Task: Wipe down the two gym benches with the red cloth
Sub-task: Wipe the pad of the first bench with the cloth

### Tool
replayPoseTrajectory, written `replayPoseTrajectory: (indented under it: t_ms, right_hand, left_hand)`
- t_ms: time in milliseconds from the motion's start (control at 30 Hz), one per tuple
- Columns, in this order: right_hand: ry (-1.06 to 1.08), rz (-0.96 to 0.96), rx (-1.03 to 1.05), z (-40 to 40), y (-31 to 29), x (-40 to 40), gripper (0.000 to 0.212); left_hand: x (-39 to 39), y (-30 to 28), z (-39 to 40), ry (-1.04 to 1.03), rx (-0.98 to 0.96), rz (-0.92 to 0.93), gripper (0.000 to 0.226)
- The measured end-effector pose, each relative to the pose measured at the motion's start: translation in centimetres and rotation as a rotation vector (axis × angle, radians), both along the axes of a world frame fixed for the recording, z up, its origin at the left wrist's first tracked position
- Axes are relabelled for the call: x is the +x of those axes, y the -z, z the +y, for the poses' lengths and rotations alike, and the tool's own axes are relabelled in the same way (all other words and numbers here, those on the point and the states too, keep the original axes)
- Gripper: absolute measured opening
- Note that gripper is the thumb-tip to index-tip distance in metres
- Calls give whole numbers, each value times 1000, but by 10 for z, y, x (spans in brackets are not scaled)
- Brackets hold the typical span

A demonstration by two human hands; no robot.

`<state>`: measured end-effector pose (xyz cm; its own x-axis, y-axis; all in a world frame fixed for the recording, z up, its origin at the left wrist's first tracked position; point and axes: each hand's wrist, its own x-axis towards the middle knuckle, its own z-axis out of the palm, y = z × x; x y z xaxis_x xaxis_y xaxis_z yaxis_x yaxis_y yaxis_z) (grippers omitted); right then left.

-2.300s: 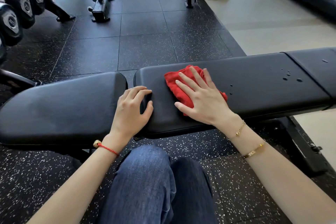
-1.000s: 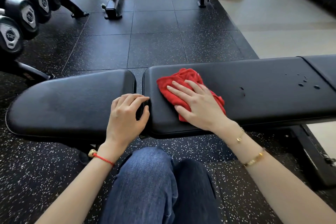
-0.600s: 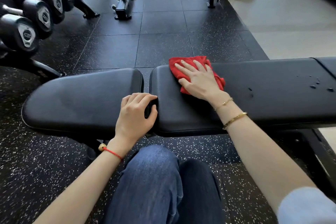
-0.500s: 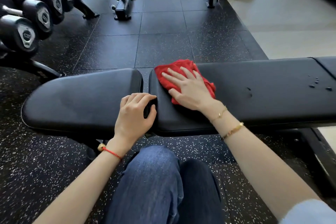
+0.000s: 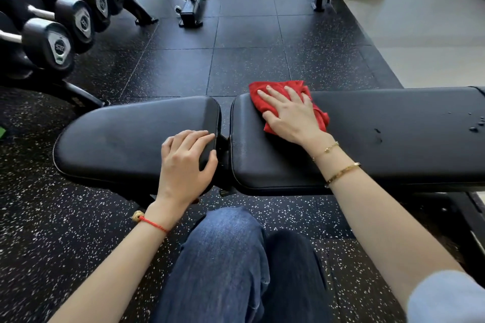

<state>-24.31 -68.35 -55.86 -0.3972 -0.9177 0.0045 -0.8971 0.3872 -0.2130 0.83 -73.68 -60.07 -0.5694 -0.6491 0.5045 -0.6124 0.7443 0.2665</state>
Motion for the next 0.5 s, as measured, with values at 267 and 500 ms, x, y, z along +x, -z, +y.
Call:
replayPoseTrajectory:
  t_ms: [267,500]
  right_hand:
    - [-326,33,-74,57,5,41,59]
    - [-12,25,-25,-7,3,3,53]
  left_hand:
    - [-2,10,-1,-105,-31,51,37]
    - [-4,10,0,-120,-25,52,38]
